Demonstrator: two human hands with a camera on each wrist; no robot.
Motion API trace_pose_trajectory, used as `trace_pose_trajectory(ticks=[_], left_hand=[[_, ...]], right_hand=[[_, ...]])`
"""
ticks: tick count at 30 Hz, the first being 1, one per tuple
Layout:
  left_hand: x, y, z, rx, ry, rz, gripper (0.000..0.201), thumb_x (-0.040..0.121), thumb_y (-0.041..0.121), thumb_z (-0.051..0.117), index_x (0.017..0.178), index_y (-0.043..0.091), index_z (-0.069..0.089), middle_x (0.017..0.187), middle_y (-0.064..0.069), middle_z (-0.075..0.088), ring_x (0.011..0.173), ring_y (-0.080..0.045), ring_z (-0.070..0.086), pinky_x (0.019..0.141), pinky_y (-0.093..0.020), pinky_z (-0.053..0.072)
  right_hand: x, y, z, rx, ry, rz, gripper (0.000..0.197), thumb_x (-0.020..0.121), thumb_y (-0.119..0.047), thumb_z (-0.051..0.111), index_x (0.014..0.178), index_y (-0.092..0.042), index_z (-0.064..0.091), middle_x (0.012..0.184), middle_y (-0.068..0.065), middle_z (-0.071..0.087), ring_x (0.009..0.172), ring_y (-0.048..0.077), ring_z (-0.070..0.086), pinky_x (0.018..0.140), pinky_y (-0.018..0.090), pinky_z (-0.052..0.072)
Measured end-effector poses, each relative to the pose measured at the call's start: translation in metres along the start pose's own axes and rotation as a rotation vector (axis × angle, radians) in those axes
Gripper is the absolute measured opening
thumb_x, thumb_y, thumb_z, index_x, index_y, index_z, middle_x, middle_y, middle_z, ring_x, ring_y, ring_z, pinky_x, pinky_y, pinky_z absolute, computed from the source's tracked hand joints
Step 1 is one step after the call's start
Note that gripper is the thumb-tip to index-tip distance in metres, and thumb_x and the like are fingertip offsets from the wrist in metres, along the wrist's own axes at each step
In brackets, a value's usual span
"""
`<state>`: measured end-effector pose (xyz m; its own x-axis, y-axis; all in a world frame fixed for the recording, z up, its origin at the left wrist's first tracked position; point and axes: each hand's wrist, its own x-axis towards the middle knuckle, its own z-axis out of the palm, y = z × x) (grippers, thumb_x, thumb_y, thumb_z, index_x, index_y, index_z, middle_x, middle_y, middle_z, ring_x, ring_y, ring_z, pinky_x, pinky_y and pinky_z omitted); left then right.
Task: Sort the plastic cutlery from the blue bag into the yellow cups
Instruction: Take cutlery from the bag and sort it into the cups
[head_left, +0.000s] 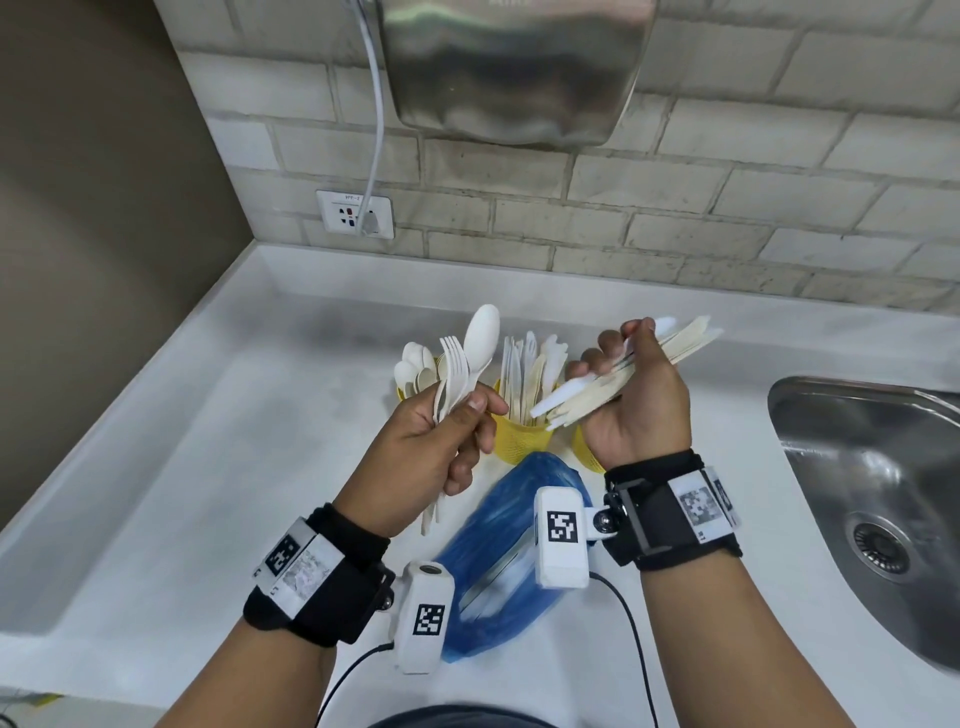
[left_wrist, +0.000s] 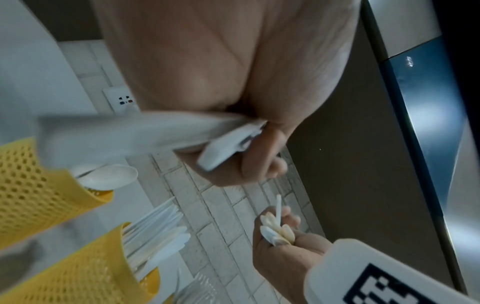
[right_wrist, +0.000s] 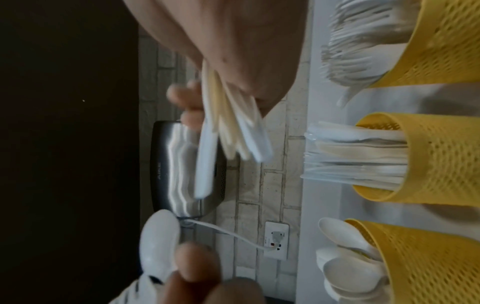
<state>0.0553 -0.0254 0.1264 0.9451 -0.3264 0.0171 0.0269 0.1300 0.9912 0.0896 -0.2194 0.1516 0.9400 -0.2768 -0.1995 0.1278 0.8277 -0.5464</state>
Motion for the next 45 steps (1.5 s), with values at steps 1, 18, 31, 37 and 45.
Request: trace_pose_trajectory(ticks=[1,18,31,37,45], left_hand=[[0.000,-0.001,0.001,-0.022,0.007,-0.025,0.029,0.104,0.030,0.049,0.102,0.007,0.066,0.067,-0.002,0.044,0.055,-0.018,0.025,0.046,-0.024,0.031],[0.008,0.005,0.013,-0.520,0.064,-0.364,0.033,0.107,0.027,0.046,0.084,0.006,0.052,0.071,-0.009,0.049,0.067,-0.023,0.066,0.065,-0.033,0.060],[0.000,-0.003,0.007,0.415,0.215,0.001,0.026,0.104,0.039,0.054,0.084,0.023,0.055,0.060,0.008,0.054,0.043,-0.014,0.046,0.048,-0.028,0.042],[0.002,-0.009,0.010,0.700,0.230,0.153,0.022,0.096,0.032,0.070,0.086,0.032,0.050,0.074,0.033,0.062,0.069,0.010,0.059,0.060,-0.005,0.038],[0.003,-0.018,0.003,0.831,0.199,0.169,0.025,0.094,0.048,0.067,0.095,0.034,0.046,0.081,0.015,0.065,0.073,-0.004,0.063,0.063,-0.022,0.049]], right_hand=[[-0.001,-0.001,0.001,0.014,0.006,-0.029,0.028,0.109,-0.029,0.047,0.084,-0.018,0.051,0.059,-0.003,0.039,0.043,0.011,0.037,0.046,0.022,0.043],[-0.047,0.046,0.017,-0.843,-0.429,-0.380,0.048,0.091,-0.050,0.062,0.067,-0.009,0.055,0.051,0.000,0.053,0.048,0.026,0.057,0.048,0.029,0.048],[-0.022,0.024,0.010,-0.693,-0.311,-0.151,0.026,0.098,-0.027,0.065,0.101,-0.001,0.064,0.046,-0.006,0.031,0.036,0.011,0.025,0.040,0.020,0.023],[-0.016,0.019,0.001,-0.831,-0.353,-0.044,0.021,0.099,-0.023,0.066,0.110,-0.005,0.073,0.053,0.000,0.027,0.040,0.012,0.023,0.041,0.021,0.021],[-0.012,0.023,-0.002,-0.990,-0.349,-0.116,0.004,0.094,-0.020,0.074,0.093,-0.017,0.072,0.057,-0.009,0.056,0.041,0.003,0.045,0.044,0.018,0.037]])
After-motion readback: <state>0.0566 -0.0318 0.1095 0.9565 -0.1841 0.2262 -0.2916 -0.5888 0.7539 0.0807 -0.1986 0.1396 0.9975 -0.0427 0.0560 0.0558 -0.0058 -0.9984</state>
